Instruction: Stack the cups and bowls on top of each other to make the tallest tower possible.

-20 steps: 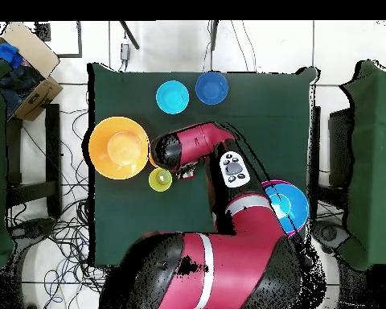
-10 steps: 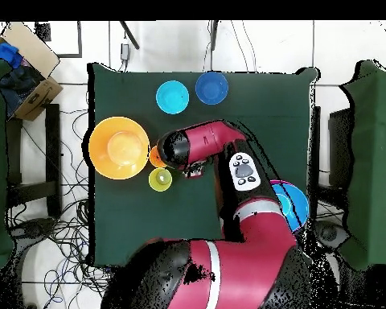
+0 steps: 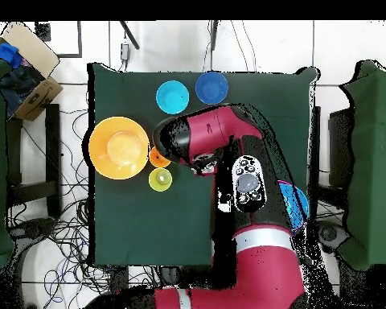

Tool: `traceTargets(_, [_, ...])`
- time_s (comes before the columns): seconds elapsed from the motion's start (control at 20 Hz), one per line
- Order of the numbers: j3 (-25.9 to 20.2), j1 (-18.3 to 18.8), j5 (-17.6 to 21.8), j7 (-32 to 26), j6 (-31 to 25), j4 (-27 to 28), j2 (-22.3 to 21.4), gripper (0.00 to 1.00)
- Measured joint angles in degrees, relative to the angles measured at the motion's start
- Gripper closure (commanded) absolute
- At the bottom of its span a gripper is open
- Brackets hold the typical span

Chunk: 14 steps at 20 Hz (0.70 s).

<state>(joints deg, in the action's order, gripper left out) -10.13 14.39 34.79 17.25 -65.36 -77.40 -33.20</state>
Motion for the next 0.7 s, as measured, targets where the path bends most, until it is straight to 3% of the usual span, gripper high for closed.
traceTargets(0.35, [0.6, -0.3, 0.0, 0.0, -0.4, -0.1, -2.9, 0.0])
traceTargets(0.7, [0.9, 2.9, 0.0, 0.0, 1.1, -0.5, -2.6, 0.0])
